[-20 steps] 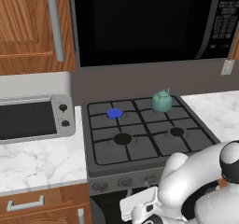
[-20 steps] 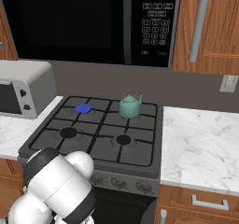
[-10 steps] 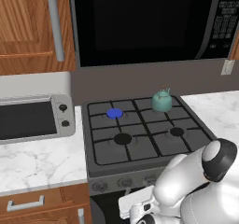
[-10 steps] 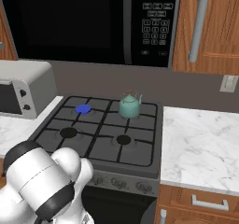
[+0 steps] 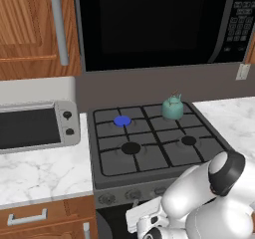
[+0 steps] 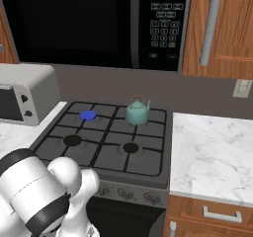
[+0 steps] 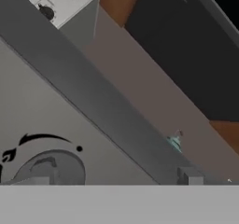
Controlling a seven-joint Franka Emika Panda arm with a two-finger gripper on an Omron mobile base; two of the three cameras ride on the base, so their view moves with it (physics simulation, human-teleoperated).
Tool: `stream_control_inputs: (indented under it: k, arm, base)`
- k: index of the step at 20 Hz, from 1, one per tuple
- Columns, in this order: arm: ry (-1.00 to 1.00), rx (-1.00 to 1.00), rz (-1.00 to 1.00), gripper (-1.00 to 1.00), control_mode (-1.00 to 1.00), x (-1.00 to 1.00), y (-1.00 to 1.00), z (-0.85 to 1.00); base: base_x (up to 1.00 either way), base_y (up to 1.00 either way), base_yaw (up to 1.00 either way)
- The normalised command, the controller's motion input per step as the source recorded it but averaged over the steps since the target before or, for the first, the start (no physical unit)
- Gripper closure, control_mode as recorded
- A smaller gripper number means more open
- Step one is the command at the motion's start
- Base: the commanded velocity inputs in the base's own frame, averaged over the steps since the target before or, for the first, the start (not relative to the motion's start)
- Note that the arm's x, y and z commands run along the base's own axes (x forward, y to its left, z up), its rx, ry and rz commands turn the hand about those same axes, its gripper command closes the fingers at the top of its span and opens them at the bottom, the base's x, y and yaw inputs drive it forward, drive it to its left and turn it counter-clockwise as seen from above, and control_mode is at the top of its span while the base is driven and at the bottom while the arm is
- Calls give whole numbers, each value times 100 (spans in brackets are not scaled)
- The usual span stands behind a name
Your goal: Turn off the rear left burner of the stove.
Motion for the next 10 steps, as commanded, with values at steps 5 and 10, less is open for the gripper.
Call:
stream_control_inputs:
  k: [5, 10]
  arm:
    - [8, -7, 10, -100, -100, 2, 0, 0]
    - [11, -7, 9, -100, -100, 8, 0, 0]
  base:
    - [0, 0, 0]
    - [0, 0, 0]
